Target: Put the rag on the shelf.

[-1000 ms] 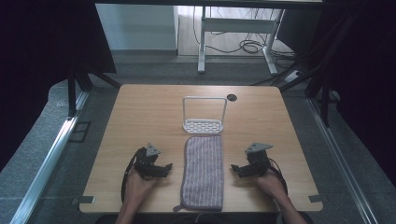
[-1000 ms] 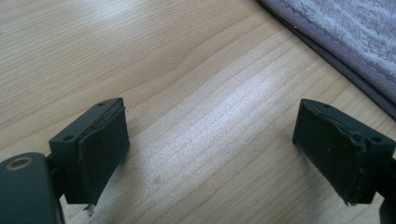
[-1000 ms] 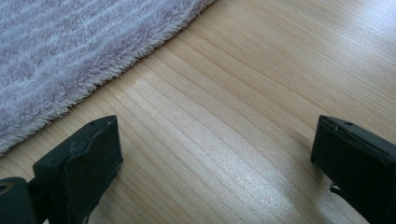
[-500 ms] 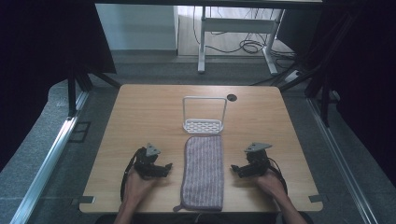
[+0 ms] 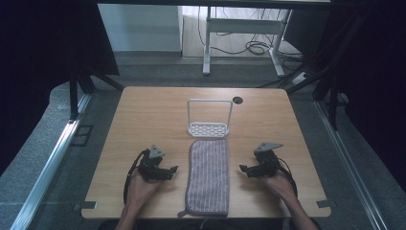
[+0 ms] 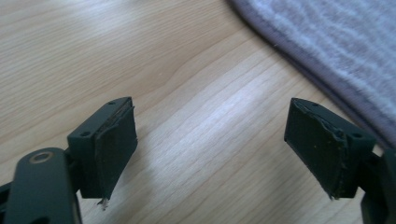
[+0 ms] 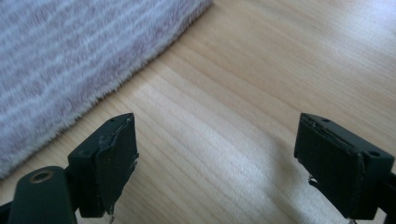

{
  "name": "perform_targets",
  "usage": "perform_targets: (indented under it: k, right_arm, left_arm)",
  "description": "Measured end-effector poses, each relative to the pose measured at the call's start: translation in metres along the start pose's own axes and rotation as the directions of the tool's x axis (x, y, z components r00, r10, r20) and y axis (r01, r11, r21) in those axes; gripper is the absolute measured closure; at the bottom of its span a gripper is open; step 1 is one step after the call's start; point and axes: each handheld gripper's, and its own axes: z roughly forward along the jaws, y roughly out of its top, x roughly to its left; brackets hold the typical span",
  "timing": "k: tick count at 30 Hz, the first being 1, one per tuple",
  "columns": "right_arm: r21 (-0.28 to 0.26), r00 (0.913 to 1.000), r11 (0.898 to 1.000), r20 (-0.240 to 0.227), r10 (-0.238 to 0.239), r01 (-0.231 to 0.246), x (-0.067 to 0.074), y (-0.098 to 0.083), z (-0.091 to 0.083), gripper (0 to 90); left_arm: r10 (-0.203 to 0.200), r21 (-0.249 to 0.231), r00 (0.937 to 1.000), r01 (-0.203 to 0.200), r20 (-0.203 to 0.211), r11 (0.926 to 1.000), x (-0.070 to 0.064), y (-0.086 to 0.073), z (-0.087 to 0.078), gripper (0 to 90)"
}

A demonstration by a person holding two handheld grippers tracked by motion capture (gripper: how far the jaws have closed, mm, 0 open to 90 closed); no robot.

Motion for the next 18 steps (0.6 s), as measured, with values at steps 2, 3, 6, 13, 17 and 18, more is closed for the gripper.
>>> perform_targets:
  k: [2,3,6,13,17,18]
  right_arm:
    - [-0.002,1.0,1.0,0.001,0.001,-0.001,0.0,0.005,0.0,14.7]
    - [-0.002,1.0,1.0,0.001,0.001,-0.001,0.0,0.005,0.0,14.7]
    - [0.015,0.9999,1.0,-0.007,0.012,-0.012,0.002,0.012,0.001,16.2]
    - [0.022,0.9987,0.999,-0.03,0.042,-0.041,0.003,0.021,0.002,16.7]
    - [0.022,0.9976,0.998,-0.04,0.056,-0.055,0.001,0.026,0.004,14.8]
    - [0.022,0.9978,0.998,-0.04,0.054,-0.053,0.001,0.028,0.005,14.8]
  left_arm:
    - [0.019,0.003,0.9997,-0.019,0.014,0.9998,-0.002,0.005,0.002,18.0]
    - [0.019,0.003,0.9997,-0.019,0.014,0.9998,-0.002,0.005,0.002,18.4]
    - [0.033,0.001,0.9993,-0.033,0.02,0.9995,-0.004,0.011,0.002,20.8]
    - [0.069,-0.017,0.9967,-0.068,0.044,0.9976,-0.007,0.025,0.004,25.8]
    - [0.074,-0.017,0.9958,-0.073,0.054,0.9972,-0.005,0.031,0.009,26.8]
    - [0.069,-0.018,0.9962,-0.068,0.054,0.9975,-0.005,0.032,0.01,27.0]
